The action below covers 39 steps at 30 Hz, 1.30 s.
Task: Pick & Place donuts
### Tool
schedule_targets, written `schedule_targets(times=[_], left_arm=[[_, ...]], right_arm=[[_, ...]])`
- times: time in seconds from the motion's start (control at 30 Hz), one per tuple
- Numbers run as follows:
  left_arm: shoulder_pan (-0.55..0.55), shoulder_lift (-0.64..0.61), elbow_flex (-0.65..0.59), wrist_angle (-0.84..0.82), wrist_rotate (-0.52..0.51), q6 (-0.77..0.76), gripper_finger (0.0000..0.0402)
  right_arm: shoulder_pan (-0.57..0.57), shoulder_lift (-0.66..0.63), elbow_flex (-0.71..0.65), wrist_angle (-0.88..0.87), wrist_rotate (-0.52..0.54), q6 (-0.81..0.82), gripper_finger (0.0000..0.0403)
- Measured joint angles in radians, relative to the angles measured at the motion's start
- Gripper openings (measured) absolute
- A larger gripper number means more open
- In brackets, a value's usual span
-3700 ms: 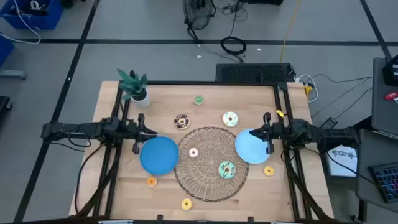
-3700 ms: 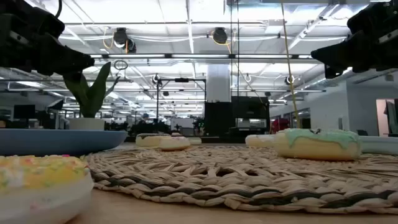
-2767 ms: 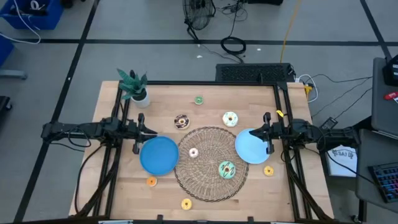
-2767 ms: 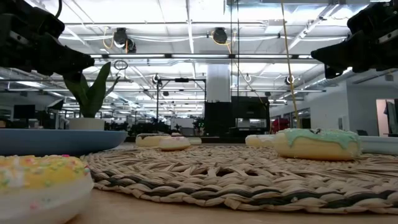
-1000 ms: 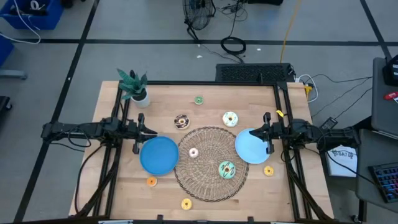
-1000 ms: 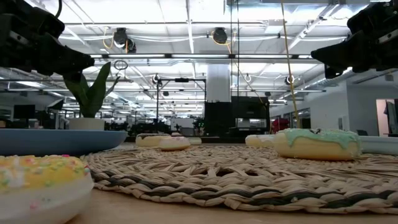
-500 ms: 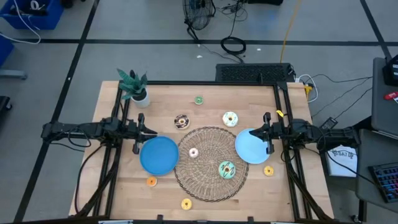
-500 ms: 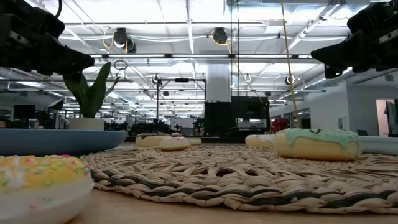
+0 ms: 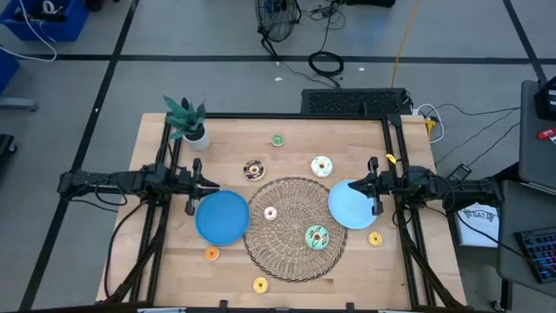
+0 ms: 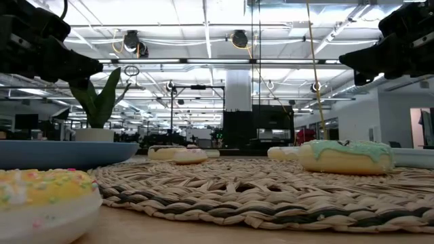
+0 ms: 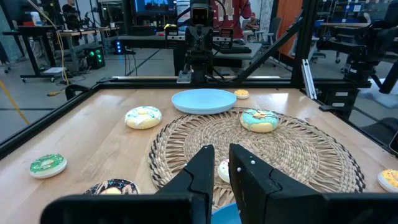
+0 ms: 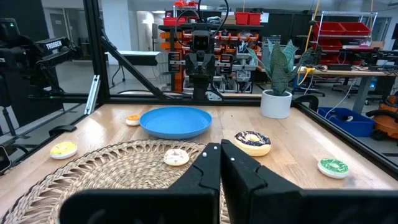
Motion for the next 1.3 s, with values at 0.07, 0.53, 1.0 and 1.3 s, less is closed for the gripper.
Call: schedule_targets(times=[0.07, 0.53, 1.0, 1.3], left_arm=[[0.000, 0.000, 0.000, 0.000, 0.000, 0.000, 0.0051], [0.000, 0.000, 0.000, 0.000, 0.000, 0.000, 0.0051], [0.000, 0.000, 0.000, 0.000, 0.000, 0.000, 0.0051], [0.000, 0.000, 0.000, 0.000, 0.000, 0.000, 0.0051]], right_arm=[[0.000, 0.000, 0.000, 0.000, 0.000, 0.000, 0.0000], [0.000, 0.000, 0.000, 0.000, 0.000, 0.000, 0.0000], [0.002, 0.000, 0.000, 0.002, -0.013, 0.195, 0.0000], [0.002, 0.000, 0.000, 0.013, 0.017, 0.564, 0.0000]])
